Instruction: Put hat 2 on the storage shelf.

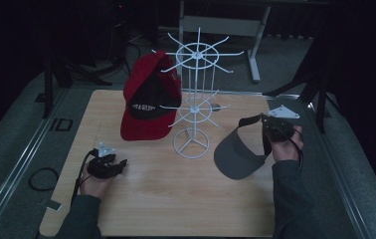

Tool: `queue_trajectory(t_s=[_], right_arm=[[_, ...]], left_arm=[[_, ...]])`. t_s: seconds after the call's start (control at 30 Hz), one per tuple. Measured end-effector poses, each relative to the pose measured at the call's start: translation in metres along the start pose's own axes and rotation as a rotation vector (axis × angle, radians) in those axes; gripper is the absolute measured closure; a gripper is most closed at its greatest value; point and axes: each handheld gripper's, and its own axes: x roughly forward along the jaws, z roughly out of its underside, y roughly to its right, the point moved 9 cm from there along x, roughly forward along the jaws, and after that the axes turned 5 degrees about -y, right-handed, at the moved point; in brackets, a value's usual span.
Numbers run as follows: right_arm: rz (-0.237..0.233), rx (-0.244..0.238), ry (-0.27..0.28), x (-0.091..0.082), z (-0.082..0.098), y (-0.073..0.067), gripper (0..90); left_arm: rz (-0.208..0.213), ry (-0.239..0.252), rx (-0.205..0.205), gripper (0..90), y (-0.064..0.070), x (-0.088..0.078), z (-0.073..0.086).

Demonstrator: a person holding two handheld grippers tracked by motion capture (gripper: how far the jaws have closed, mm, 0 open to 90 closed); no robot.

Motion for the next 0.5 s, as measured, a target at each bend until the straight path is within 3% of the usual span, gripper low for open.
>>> queue_trajectory(t_s=[0.17,0.33,0.5], right_arm=[[-0.015,0.005,0.074,-0.013,-0.016,-0.003,87.9],[-0.019,-0.001,0.114,-0.022,-0.026,-0.004,87.9],[0.012,-0.039,0.134,-0.03,-0.034,-0.006,87.9]], left_arm=[[0.0,0.002,-0.001,47.5,0.0,0.0,0.0],[0.0,0.001,-0.002,47.5,0.0,0.0,0.0],[0.0,-0.001,0.0,47.5,0.0,0.0,0.0]])
